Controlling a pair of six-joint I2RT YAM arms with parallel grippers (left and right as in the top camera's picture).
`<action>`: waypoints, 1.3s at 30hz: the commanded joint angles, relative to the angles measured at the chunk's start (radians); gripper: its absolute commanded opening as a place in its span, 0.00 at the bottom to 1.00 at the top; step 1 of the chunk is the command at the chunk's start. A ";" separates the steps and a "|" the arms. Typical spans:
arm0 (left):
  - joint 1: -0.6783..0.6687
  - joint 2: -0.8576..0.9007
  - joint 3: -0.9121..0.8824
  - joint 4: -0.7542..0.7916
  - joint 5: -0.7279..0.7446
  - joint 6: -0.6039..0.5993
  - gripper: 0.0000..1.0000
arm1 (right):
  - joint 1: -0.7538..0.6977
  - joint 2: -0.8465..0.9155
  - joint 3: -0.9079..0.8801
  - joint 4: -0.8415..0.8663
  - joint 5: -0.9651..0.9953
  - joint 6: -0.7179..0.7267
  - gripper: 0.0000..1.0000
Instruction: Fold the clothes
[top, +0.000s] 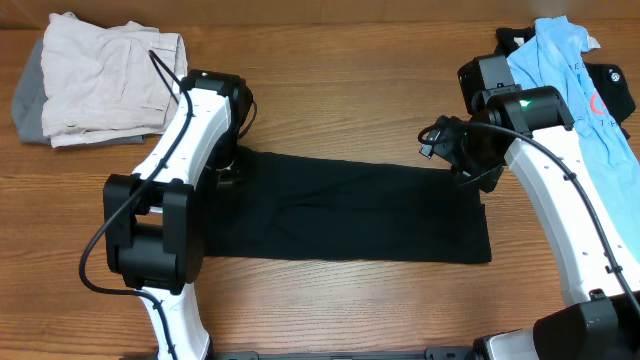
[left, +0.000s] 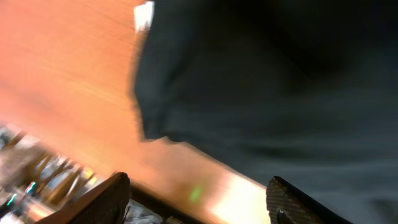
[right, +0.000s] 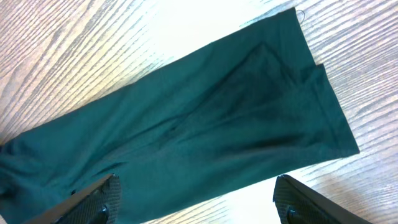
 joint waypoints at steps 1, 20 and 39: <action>0.004 -0.025 0.005 0.061 0.228 0.175 0.75 | -0.002 -0.013 -0.005 0.020 0.006 -0.014 0.83; -0.014 -0.024 -0.143 0.320 0.311 0.224 0.04 | -0.056 0.055 -0.345 0.379 0.047 -0.014 0.04; 0.106 -0.024 -0.333 0.514 0.267 0.224 0.08 | -0.089 0.261 -0.346 0.416 0.047 -0.014 0.04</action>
